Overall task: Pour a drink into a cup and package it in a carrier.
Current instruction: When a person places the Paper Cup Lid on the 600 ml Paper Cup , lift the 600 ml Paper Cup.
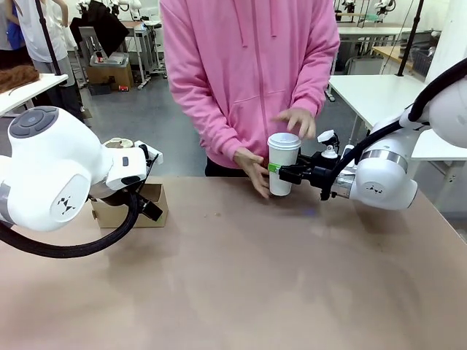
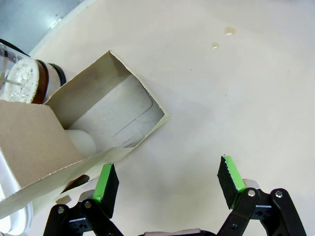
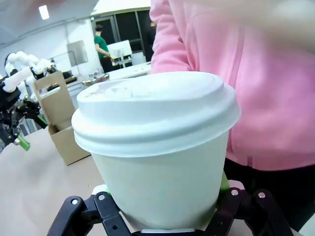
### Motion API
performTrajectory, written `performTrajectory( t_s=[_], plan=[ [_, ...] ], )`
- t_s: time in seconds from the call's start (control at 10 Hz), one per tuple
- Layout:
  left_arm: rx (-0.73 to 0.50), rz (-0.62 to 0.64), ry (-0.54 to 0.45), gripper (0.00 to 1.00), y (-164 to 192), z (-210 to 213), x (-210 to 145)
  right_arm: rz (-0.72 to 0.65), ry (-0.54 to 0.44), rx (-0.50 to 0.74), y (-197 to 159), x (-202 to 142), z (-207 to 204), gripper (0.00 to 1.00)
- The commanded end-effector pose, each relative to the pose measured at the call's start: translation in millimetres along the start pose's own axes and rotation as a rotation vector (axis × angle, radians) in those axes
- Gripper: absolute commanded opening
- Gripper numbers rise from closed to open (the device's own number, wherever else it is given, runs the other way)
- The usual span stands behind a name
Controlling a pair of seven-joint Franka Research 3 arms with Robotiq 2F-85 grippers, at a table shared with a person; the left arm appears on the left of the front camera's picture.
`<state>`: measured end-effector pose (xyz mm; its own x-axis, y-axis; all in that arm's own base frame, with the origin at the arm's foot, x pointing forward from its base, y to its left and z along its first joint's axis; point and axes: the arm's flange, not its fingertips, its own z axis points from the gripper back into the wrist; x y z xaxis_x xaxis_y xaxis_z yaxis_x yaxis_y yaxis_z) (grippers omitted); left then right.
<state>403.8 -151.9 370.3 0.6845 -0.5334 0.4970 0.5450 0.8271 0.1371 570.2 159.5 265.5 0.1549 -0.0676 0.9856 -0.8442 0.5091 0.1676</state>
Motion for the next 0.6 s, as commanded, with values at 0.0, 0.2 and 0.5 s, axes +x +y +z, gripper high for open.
performTrajectory(
  t_s=[0.0,0.2,0.5],
  plan=[
    [-0.002,0.001,-0.001,1.00,0.1,0.4,-0.2,0.001,-0.007,-0.003,1.4,4.1,-1.8,0.80],
    [-0.002,0.001,-0.001,1.00,0.1,0.4,-0.2,0.001,-0.007,-0.003,1.4,4.1,-1.8,0.80],
    [-0.002,0.001,-0.001,1.00,0.1,0.4,-0.2,0.001,-0.007,-0.003,1.4,4.1,-1.8,0.80]
  ],
)
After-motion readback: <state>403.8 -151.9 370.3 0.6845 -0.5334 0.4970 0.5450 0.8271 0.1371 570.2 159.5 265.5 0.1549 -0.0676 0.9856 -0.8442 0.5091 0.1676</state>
